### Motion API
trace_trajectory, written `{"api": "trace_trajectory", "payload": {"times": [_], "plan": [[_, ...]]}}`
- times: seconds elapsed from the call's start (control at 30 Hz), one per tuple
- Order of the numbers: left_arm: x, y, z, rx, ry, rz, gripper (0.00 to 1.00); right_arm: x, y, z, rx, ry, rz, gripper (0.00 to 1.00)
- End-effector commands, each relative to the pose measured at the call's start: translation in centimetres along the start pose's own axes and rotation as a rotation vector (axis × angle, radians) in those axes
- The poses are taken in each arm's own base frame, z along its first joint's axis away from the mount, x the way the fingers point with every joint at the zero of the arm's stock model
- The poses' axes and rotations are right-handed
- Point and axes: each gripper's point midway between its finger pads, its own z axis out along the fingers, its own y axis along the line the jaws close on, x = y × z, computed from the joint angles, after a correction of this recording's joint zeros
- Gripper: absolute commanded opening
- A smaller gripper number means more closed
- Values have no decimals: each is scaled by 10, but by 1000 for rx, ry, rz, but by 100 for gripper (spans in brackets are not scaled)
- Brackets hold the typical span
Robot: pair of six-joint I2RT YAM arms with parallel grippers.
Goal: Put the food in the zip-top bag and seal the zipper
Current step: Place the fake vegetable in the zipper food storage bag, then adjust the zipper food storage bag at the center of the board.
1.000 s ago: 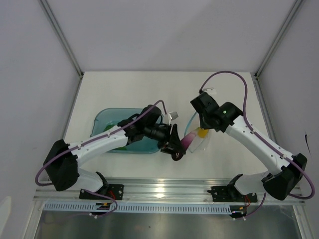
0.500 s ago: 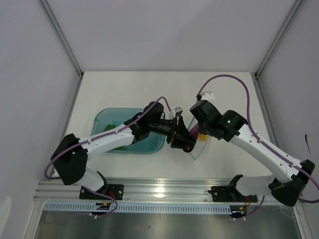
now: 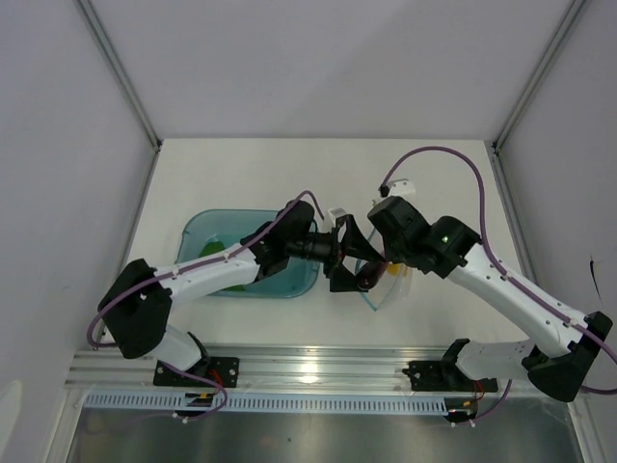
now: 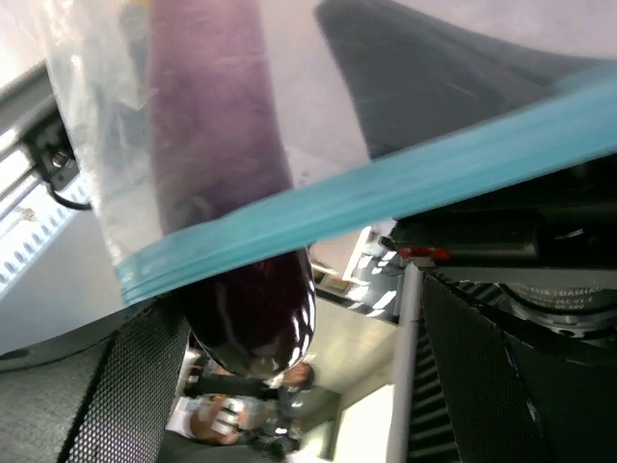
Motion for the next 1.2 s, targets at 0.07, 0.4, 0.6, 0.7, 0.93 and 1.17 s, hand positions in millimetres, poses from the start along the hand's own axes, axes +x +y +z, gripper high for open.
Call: {"api": "trace_trajectory", "payload": {"times": [0.07,0.4,0.6,0.7,0.93,1.17], "plan": [[9,-30,-16,-5,-54,220,99,-11,2,-5,-5,-23,49,0],[29,-22,-49,27,-141,504,100,-9,10,3,-258,143,252,0],[26,-36,-75,-5,-307,704,100,-23,3,-7,-330,192,287,0],[18,-36,-89,-90,-388,772,100,-32,-3,-11,-337,182,286,0],[-13,-2,-134,-269,-553,752,99,-20,9,13,-564,256,417,0],[-20,2,-149,-265,-566,793,99,-51,-11,-14,-484,142,395,0]]}}
